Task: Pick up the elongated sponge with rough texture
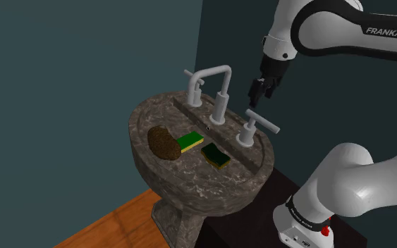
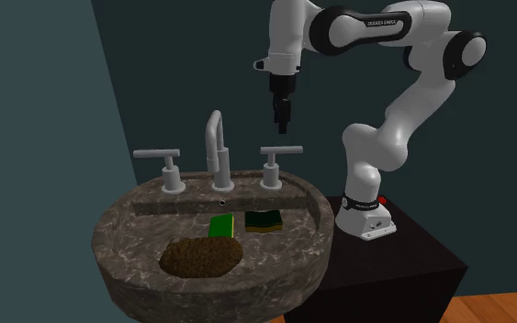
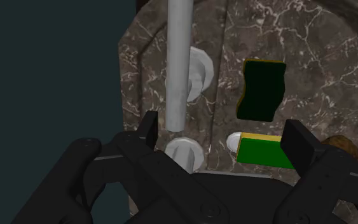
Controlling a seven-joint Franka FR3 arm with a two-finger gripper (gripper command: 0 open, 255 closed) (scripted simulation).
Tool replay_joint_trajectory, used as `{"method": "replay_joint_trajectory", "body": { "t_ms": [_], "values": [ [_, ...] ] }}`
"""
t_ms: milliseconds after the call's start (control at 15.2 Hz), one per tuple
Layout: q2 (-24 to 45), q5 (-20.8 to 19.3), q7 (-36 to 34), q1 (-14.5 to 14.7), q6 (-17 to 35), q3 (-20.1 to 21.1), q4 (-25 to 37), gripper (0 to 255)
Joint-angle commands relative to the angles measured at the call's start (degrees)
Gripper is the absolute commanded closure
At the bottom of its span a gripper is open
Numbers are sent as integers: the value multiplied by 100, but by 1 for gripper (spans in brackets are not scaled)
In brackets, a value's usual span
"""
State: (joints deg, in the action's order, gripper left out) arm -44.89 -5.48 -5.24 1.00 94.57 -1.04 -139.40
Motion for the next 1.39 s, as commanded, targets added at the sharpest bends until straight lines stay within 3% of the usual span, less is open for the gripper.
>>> {"method": "replay_joint_trajectory", "body": {
  "t_ms": [0, 462, 792, 1056, 1188, 1320],
  "values": [
    [0, 0, 0, 0, 0, 0, 0, 0],
    [26, 1008, -283, 220, 1854, -315, -1261, 0],
    [439, 1933, -240, 629, 3397, -529, -1926, 0],
    [1058, 2983, 93, 1294, 4741, -824, -2222, 0],
    [1452, 3711, 450, 1823, 5411, -1088, -2256, 0],
    [1881, 4661, 1018, 2548, 6033, -1499, -2186, 0]
  ]
}}
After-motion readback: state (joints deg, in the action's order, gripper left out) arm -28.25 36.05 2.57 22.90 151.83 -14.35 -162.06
